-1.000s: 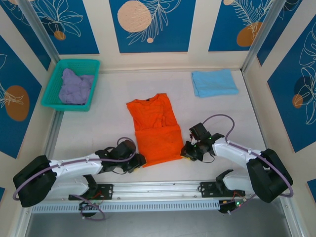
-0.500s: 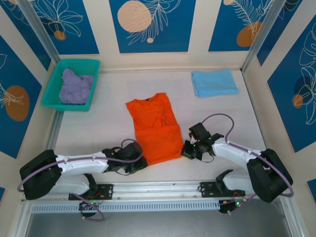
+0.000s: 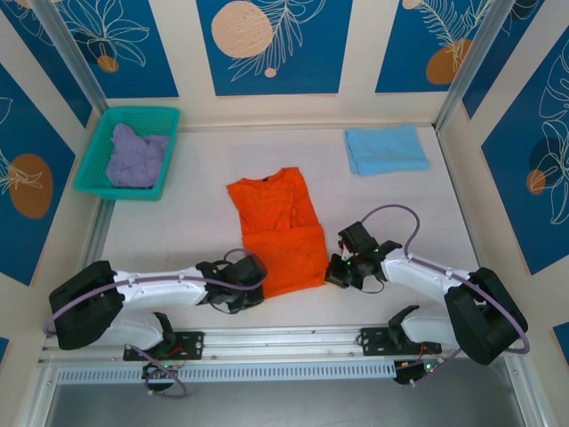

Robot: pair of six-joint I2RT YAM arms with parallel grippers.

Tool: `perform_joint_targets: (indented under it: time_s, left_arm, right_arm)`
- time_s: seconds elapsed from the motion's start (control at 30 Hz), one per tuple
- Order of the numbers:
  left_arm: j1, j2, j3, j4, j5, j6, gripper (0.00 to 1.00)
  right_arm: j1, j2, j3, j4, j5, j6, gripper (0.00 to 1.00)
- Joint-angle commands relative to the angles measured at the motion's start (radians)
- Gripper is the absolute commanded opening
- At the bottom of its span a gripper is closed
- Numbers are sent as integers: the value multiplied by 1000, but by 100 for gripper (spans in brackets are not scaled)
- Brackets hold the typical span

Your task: Fold and stack the t-shirts

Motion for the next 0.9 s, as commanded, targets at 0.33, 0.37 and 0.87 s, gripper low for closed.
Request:
perform_joint_targets:
  time_s: [0.33,0.37,0.87]
  left_arm:
    - [-6,-189,28,-338,-151,263,0]
    - [-6,-214,17,-352,-123,284,0]
    - [4,-523,16,-472,-108,283,0]
  right_arm:
    - [227,-68,23,-226,62,58,0]
    - [260,-75,17,-224,59,79,0]
    - [446,-182,102,-307,166,229,0]
